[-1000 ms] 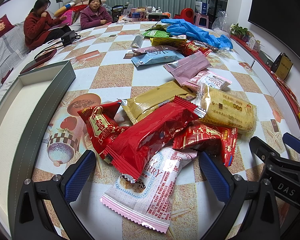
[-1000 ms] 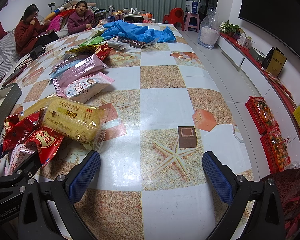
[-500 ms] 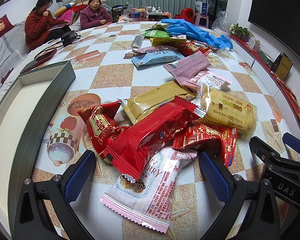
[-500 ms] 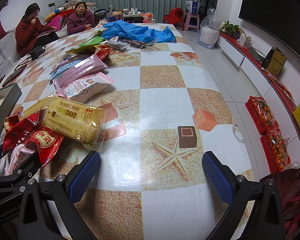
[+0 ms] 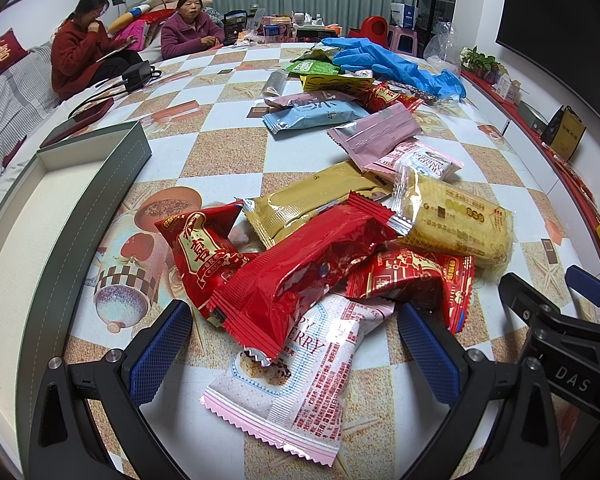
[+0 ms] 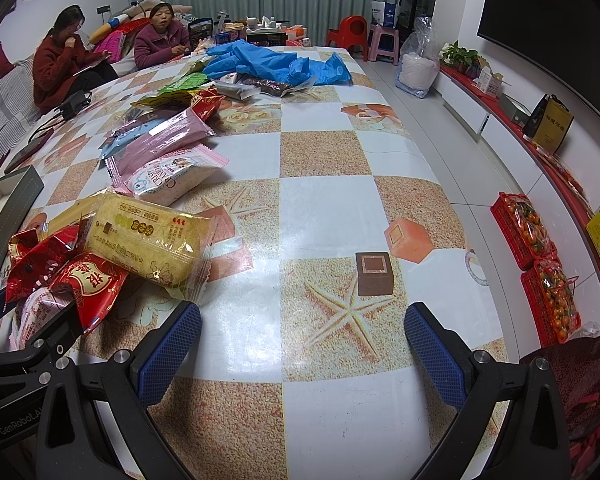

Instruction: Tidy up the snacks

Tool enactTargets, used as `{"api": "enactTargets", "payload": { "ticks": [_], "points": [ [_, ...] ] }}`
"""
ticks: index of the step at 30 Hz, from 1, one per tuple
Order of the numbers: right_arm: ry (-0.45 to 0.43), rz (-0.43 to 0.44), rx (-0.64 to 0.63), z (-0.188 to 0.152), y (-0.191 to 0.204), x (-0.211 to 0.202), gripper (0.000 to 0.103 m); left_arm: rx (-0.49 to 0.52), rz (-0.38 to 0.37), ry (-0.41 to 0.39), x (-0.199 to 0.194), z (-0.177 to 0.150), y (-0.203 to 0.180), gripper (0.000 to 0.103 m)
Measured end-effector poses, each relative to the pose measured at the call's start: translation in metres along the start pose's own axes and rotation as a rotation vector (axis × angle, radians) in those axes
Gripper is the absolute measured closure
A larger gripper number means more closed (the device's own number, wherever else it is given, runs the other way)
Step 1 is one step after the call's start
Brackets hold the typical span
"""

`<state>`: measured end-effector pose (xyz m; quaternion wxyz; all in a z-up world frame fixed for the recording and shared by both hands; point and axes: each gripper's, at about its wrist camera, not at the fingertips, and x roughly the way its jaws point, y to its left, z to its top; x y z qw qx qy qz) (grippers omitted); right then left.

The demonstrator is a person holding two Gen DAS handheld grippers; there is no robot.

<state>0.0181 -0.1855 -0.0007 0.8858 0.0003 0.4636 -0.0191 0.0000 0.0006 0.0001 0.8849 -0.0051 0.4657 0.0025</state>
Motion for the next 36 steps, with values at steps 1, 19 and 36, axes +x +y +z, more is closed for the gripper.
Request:
{"api": "enactTargets", "payload": {
  "ticks": [1,19,36],
  "points": [
    [0.0,0.0,0.0,0.0,0.0,0.0,0.001,0.0,0.0,0.0,0.0,0.0,0.0,0.0],
    [-0.001,-0.001,0.002,0.0,0.0,0.0,0.001,0.195,-0.138,0.052,-0.018,-0.021,0.027,0.0],
    [-0.001,-0.016,0.014,-0.002,0.002,0.0,0.001,0.129,-0.086,0.068,-0.002,0.0,0.033,0.001]
  ]
}}
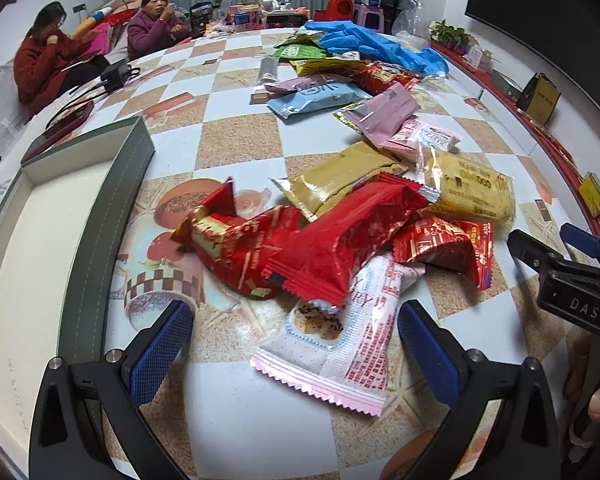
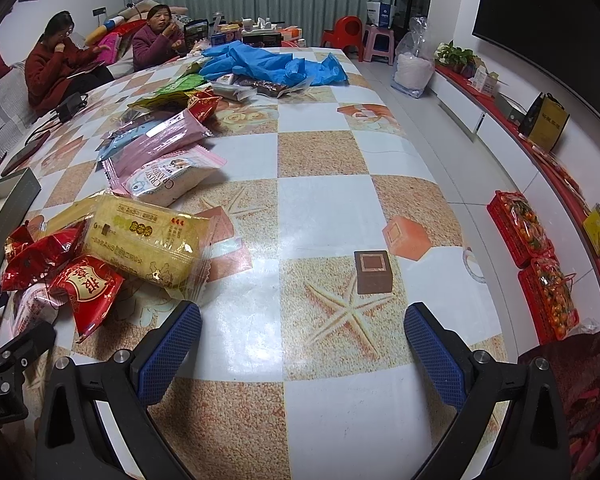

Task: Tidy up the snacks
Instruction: 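Grasp the pink-and-white Crispy Cranberry bar with the left gripper, then lift the cranberry bar with the left gripper while the right gripper grasps a red packet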

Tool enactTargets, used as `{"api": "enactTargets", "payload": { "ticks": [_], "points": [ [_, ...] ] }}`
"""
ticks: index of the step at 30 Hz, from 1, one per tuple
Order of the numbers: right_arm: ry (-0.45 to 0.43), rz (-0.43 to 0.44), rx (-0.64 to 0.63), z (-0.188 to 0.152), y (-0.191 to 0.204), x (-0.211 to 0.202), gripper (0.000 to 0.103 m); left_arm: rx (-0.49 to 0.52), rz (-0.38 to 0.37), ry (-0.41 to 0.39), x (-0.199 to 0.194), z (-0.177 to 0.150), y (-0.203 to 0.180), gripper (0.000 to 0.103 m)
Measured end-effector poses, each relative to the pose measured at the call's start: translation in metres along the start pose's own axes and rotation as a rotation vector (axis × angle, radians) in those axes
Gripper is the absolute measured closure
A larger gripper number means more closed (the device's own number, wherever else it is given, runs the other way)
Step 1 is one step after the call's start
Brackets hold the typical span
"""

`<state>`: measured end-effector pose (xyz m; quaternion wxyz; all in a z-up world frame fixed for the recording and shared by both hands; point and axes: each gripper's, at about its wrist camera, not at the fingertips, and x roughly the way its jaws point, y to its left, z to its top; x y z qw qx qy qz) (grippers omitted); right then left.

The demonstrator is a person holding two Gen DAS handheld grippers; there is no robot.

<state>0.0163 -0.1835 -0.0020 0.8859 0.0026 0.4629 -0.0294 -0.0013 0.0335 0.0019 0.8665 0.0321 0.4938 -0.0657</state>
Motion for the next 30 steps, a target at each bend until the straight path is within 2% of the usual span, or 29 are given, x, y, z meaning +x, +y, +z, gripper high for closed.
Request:
{"api": "enactTargets", "payload": {
  "ticks": [1,2,3,4,6,13,18,22,23,25,28,30],
  "points": [
    [0.0,-0.001,0.001,0.0,0.0,0.0,0.001,0.012,-0.009,-0.003,0.0,0.001,-0.002,0.002],
    [0.0,-0.003,0.003,0.0,0.0,0.001,0.001,0.023,-0.014,-0.012,-0.001,0.003,-0.004,0.009],
    [0.0,-0.002,0.002,0.0,0.0,0.0,0.001,0.037,-0.021,-0.028,-0.002,0.004,-0.007,0.021],
    [0.0,-0.003,0.003,0.001,0.0,0.0,0.001,0.054,-0.03,-0.044,-0.004,0.005,-0.01,0.028],
    [0.0,-0.005,0.005,0.001,0.001,0.0,0.001,0.081,-0.04,-0.06,-0.006,0.007,-0.016,0.058],
    [0.0,-0.012,0.009,0.0,0.0,-0.001,0.001,0.101,-0.043,-0.088,-0.01,0.002,-0.02,0.06],
    [0.001,-0.001,-0.006,-0.004,0.002,-0.005,0.001,0.08,-0.022,-0.093,-0.02,-0.012,-0.005,0.061],
    [0.021,0.088,-0.068,-0.008,0.009,-0.011,0.001,0.072,-0.009,-0.093,-0.024,-0.021,0.012,0.06],
    [0.014,0.142,-0.091,-0.01,0.013,-0.016,0.001,0.062,-0.024,-0.092,-0.025,-0.023,0.017,0.059],
    [-0.023,0.197,-0.124,-0.013,0.021,-0.028,0.001,0.02,-0.05,-0.096,-0.025,-0.024,0.028,0.058],
    [-0.083,0.253,-0.206,-0.018,0.039,-0.043,0.001,0.003,-0.047,-0.105,-0.025,-0.025,0.029,0.058],
    [-0.076,0.312,-0.256,-0.018,0.05,-0.045,0.001,0.015,-0.034,-0.107,-0.025,-0.026,0.026,0.057]
  ]
}}
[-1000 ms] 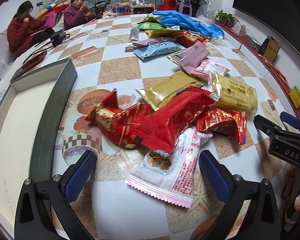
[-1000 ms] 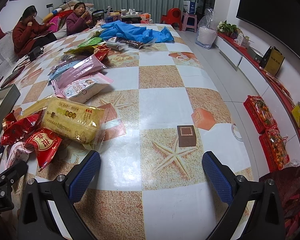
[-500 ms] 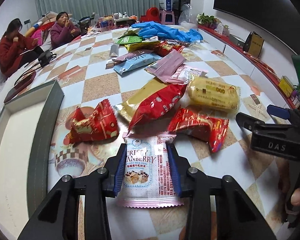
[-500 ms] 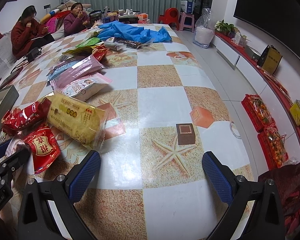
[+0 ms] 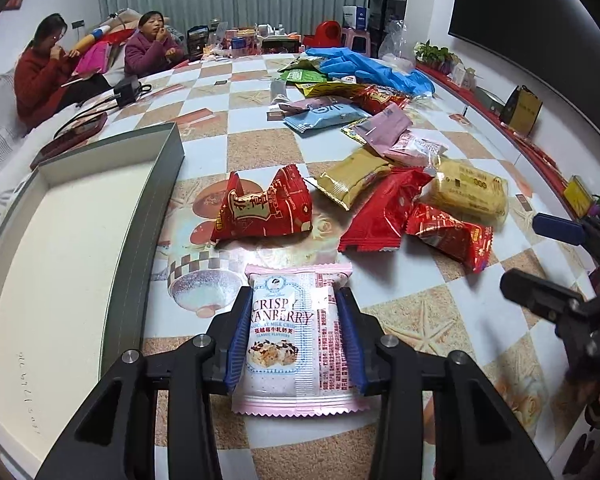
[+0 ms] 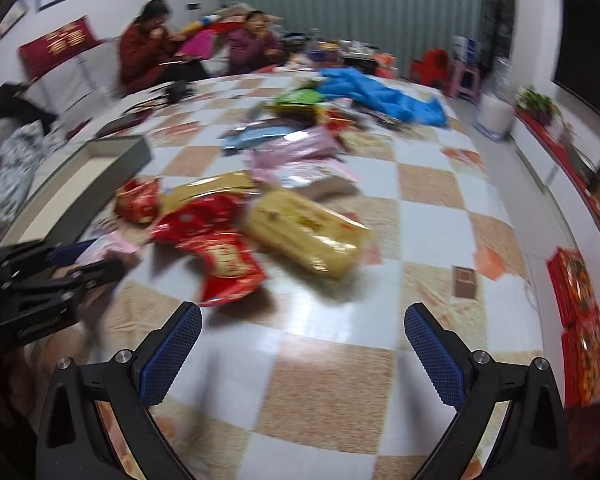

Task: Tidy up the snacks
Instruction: 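Lift the cranberry bar with the left gripper while the right gripper grasps a red packet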

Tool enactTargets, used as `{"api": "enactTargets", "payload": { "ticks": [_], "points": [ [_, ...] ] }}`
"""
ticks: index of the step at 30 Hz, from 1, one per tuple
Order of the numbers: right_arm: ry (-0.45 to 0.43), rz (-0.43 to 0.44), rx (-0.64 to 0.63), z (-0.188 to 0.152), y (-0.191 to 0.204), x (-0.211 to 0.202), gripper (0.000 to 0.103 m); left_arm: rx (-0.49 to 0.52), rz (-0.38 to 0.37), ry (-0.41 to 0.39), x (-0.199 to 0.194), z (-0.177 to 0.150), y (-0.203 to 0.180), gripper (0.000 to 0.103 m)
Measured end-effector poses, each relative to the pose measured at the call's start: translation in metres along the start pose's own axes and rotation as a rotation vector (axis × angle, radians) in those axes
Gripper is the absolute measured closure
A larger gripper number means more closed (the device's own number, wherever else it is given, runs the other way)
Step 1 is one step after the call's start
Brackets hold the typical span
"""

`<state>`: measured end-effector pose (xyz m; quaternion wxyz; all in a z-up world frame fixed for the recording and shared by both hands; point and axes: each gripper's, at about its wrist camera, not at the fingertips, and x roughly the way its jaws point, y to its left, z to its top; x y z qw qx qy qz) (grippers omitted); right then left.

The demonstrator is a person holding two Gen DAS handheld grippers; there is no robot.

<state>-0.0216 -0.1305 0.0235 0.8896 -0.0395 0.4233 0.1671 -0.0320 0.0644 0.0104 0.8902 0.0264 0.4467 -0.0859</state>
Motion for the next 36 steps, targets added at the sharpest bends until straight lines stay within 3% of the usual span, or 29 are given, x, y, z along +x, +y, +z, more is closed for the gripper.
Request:
{"api": "enactTargets", "payload": {
  "ticks": [2,4,5,6,10,13,14,15,16,20,25,29,31,33,36],
  "points": [
    [-0.001,0.088,-0.008,0.004,0.007,0.001,0.001,-0.001,-0.002,-0.001,-0.001,0.0,0.0,0.057],
    [-0.006,0.158,-0.016,0.01,0.014,0.003,0.008,-0.01,-0.011,-0.003,-0.001,-0.001,0.002,0.057],
    [0.001,0.169,-0.024,0.013,0.017,0.004,0.019,-0.011,-0.012,-0.003,-0.001,-0.001,0.002,0.057],
    [0.012,0.171,-0.035,0.016,0.022,0.008,0.022,-0.011,-0.011,-0.003,-0.001,-0.001,0.002,0.057],
    [0.094,0.169,-0.073,0.024,0.03,0.037,0.022,0.009,0.003,-0.001,-0.001,-0.001,-0.001,0.054],
    [0.099,0.121,-0.102,0.029,0.035,0.047,0.036,0.005,-0.001,-0.002,-0.001,-0.002,-0.001,0.053],
    [0.098,0.103,-0.105,0.032,0.036,0.05,0.047,0.006,0.0,-0.001,-0.001,-0.002,-0.002,0.054],
    [0.098,0.085,-0.105,0.031,0.035,0.047,0.069,0.007,0.005,-0.002,-0.001,-0.002,-0.002,0.057],
    [0.1,0.071,-0.105,0.031,0.035,0.046,0.071,0.005,0.008,-0.003,-0.001,-0.002,-0.002,0.058],
    [0.078,0.023,-0.076,0.016,0.04,0.034,0.075,-0.003,0.005,-0.007,-0.002,-0.003,-0.002,0.059],
    [0.032,0.046,0.05,-0.005,0.04,0.013,0.075,0.005,0.028,-0.009,-0.002,-0.002,-0.005,0.059],
    [0.03,0.016,0.032,-0.004,0.046,0.015,0.075,0.004,0.039,-0.007,-0.002,-0.002,-0.005,0.057],
    [0.035,0.027,0.029,-0.002,0.046,0.017,0.067,-0.005,0.032,-0.006,-0.001,-0.002,-0.003,0.057],
    [0.024,0.025,0.026,-0.003,0.048,0.017,0.042,-0.012,0.029,-0.006,-0.001,-0.002,-0.002,0.057],
    [0.015,0.032,-0.009,-0.004,0.054,0.016,0.045,-0.011,0.031,-0.008,-0.001,-0.003,-0.002,0.057]
  ]
}}
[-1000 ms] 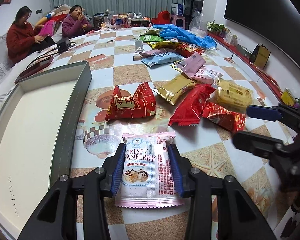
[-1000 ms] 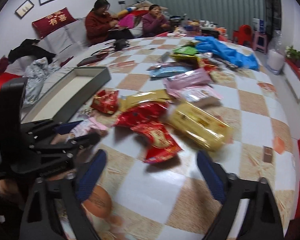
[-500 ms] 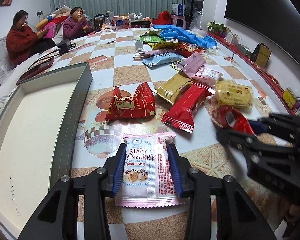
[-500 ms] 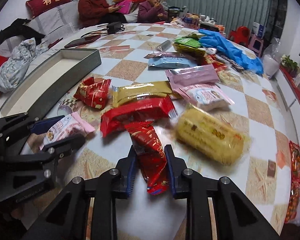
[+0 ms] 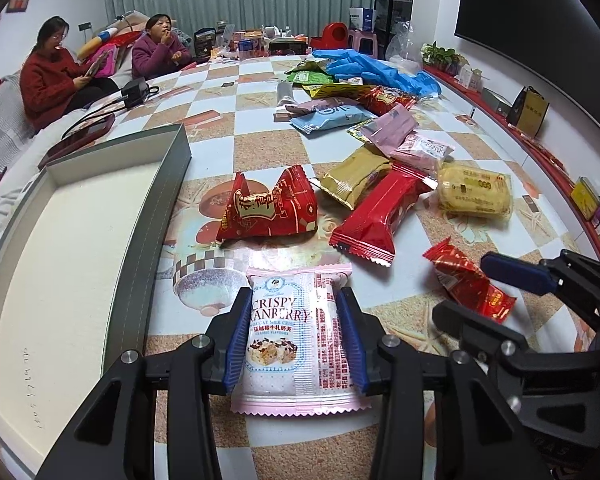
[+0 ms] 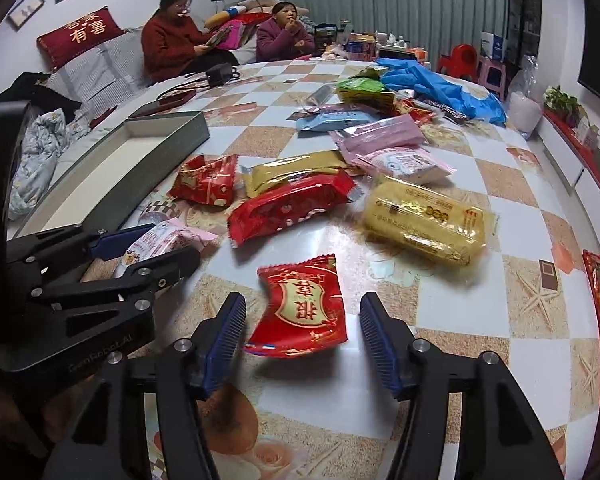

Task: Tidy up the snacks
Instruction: 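Lift the cranberry bar with the left gripper while the right gripper grasps a red packet, then carry both snacks over the empty box lid with both grippers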

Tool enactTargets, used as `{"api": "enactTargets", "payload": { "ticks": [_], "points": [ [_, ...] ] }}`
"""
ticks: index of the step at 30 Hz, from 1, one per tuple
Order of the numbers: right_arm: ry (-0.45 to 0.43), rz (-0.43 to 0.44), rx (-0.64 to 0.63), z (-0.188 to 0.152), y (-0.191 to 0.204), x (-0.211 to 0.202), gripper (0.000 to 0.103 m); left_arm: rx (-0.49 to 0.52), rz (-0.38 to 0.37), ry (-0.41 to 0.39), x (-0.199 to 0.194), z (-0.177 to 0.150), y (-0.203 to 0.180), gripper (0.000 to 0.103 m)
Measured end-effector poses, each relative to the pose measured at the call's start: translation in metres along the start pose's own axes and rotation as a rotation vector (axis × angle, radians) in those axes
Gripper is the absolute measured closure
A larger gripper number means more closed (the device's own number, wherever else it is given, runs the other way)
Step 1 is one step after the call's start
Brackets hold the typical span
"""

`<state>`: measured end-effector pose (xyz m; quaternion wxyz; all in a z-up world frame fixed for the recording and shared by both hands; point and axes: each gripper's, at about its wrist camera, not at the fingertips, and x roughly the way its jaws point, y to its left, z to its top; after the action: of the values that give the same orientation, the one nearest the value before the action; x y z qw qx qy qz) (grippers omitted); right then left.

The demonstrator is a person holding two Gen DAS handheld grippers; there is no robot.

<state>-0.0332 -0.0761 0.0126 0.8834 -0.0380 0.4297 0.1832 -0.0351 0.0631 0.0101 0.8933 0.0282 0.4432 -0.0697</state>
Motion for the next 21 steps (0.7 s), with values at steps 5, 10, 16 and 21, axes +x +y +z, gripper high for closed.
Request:
{"api": "enactTargets", "payload": {
  "ticks": [5,10,16,21],
  "points": [
    [0.008,-0.057,-0.08,-0.001,0.017,0.003,0.078,-0.002,-0.002,0.0,0.0,0.0,0.0,0.059],
    [0.019,-0.089,-0.039,0.001,0.01,0.006,0.078,-0.004,-0.003,0.002,0.001,0.002,0.001,0.059],
    [0.029,-0.097,-0.019,0.006,0.007,0.01,0.078,-0.008,0.001,0.002,-0.001,0.001,0.002,0.059],
    [0.009,-0.094,-0.003,0.006,0.009,0.005,0.079,-0.016,0.005,0.005,-0.001,0.0,0.004,0.06]
  ]
}}
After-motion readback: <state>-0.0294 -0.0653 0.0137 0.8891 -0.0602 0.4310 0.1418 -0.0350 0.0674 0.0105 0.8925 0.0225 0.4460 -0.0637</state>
